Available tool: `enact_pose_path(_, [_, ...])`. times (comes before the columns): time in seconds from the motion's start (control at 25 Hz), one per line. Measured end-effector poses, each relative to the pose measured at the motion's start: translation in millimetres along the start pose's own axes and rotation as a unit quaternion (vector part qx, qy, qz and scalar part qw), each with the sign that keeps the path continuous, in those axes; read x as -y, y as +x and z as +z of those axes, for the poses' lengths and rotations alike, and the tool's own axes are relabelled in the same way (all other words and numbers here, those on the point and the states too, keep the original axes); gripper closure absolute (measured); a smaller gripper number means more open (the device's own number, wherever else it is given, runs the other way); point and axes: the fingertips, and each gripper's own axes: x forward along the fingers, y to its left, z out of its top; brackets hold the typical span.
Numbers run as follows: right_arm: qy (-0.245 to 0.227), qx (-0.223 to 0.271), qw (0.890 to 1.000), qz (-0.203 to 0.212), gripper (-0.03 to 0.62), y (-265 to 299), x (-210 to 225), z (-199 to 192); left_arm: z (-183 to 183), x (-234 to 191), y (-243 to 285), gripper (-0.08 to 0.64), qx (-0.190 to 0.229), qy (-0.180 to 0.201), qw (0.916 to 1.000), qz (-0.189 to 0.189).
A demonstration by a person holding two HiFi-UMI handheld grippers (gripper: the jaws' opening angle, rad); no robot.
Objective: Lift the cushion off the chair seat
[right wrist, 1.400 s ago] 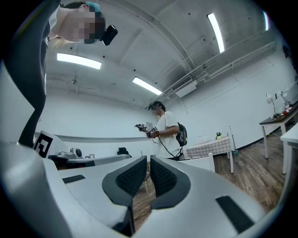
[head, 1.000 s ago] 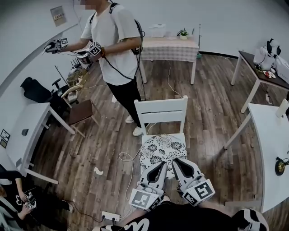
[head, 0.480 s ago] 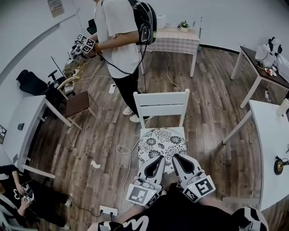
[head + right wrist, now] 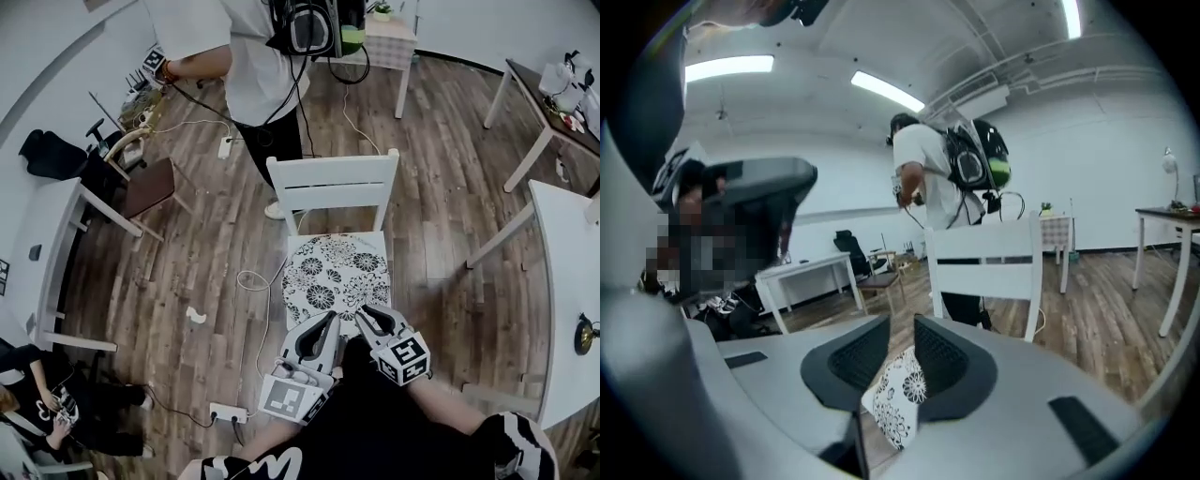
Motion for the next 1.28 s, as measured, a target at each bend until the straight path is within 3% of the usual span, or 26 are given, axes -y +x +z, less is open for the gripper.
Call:
enact_pose_path(0.08, [0.003,-0.046,0.999,0.002,0.429,15,10,-32,-5,-3,2,0.560,-0.006,-0.001,1.0000,0.003])
enact_pose_path(0.24, [0.037,-0.129,0.991,-0.010,0.398,45,40,-92,-11,-15,10,0.561,-0.018,0.005,0.9997,0.012])
enact_pose_path(0.4, [0.039,-0.181,0.982,-0.026,0.390,65,65,-136,-19,-23,10,0.560,-0.030,0.008,0.9993,0.020])
enact_pose_path(0.68, [-0.001,-0.259,0.966,-0.019,0.387,102,90,-188,-38,-44,11,0.561,-0.046,0.003,0.9980,0.043])
enact_pose_path(0.96, [-0.010,-0.337,0.940,-0.039,0.387,112,116,-246,-37,-62,17,0.561,-0.025,-0.025,0.9968,0.072])
enact_pose_path(1.28, [-0.048,-0.392,0.919,-0.013,0.383,123,116,-279,-50,-74,1,0.560,-0.045,-0.028,0.9939,0.097])
